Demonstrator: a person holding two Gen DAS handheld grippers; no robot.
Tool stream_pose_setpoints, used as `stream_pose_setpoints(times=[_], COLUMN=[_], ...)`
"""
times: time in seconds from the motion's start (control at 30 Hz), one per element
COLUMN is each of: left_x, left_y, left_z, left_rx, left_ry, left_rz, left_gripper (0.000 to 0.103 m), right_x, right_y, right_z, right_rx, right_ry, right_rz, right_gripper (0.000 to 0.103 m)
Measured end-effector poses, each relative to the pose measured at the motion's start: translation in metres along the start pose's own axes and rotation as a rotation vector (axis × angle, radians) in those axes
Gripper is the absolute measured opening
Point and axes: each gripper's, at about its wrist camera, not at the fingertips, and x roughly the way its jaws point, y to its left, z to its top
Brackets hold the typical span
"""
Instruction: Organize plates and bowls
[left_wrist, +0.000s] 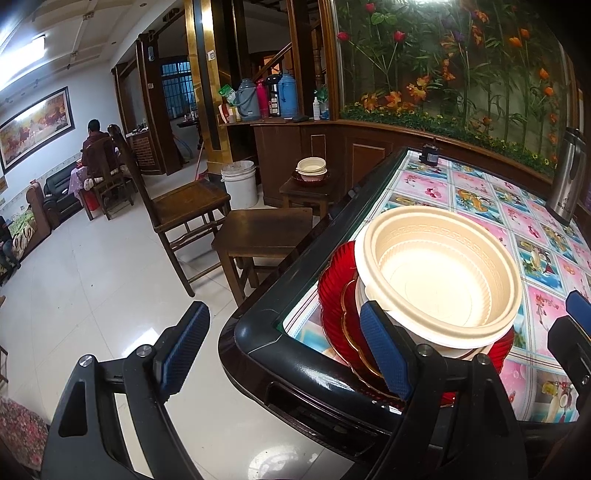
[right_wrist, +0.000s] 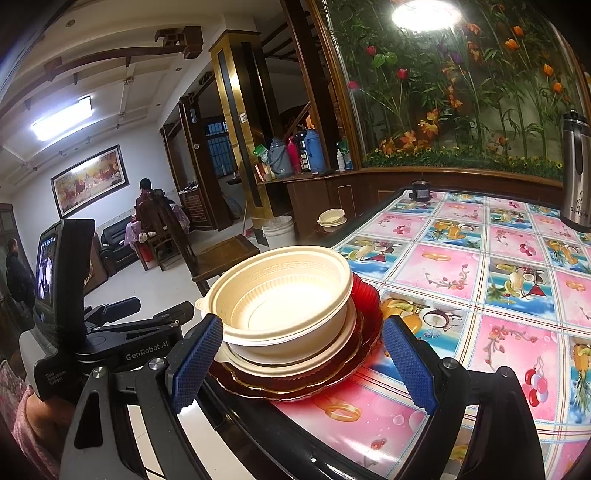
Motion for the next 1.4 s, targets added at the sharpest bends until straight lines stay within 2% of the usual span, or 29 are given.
stream_pose_setpoints(times=[1.4], left_x=[0.013], left_y=[0.005], left_z=[-0.004], left_rx=[0.010], left_ry=[0.044], left_rz=[0.010], left_gripper=[0.084], right_x=[0.006], right_y=[0.001], right_z=[-0.001], right_rx=[-0.003], right_ry=[0.017], right_rz=[0.007], right_gripper=[0.090])
